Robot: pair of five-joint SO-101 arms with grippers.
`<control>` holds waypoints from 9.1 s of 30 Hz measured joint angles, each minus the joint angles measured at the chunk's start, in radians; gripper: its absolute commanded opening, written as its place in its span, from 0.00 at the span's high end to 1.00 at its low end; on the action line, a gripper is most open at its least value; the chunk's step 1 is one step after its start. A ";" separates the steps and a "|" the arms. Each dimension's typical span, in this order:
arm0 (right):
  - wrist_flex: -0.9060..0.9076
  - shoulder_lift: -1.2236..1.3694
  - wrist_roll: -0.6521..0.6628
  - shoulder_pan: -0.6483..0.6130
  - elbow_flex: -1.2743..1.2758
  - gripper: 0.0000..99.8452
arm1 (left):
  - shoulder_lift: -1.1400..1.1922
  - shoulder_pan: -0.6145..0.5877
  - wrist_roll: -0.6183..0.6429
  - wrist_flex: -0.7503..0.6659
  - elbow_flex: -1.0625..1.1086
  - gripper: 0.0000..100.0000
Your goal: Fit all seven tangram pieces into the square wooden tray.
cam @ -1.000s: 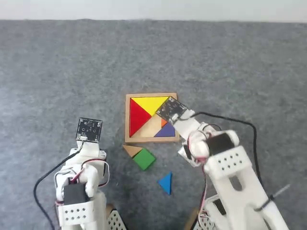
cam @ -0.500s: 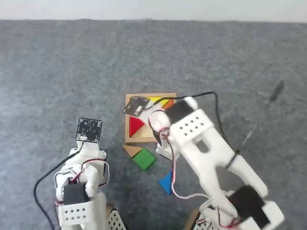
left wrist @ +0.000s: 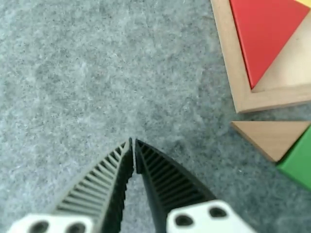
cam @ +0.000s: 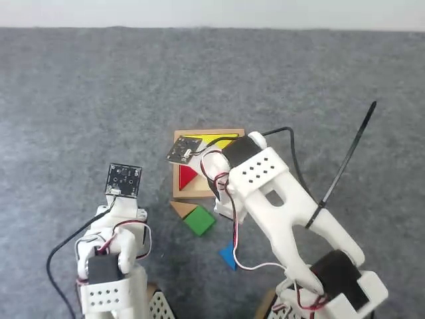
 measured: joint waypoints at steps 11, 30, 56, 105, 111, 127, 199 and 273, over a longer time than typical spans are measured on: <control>0.000 0.000 0.028 0.000 0.000 0.87 | 0.000 0.000 0.000 0.000 0.000 0.99; 0.055 0.000 0.046 0.000 -0.032 0.87 | 0.000 0.000 0.000 0.000 0.000 0.99; -0.169 0.009 -0.301 -0.256 0.063 0.86 | 0.002 -0.003 0.006 0.000 0.000 0.99; -0.560 -0.307 -0.172 0.575 0.667 0.87 | 0.002 0.003 0.002 0.000 0.000 0.99; -0.641 -0.307 -0.299 0.575 0.707 0.87 | 0.002 0.003 0.002 0.000 0.000 0.99; -0.750 -0.324 -0.319 0.566 0.778 0.98 | 0.002 0.003 0.002 0.000 0.000 0.99; -0.707 -1.120 -0.321 0.273 1.106 0.89 | 1.557 0.394 -0.813 -0.201 -0.770 0.77; -0.707 -1.120 -0.321 0.273 1.106 0.89 | 0.850 0.334 -0.192 0.061 -0.730 0.75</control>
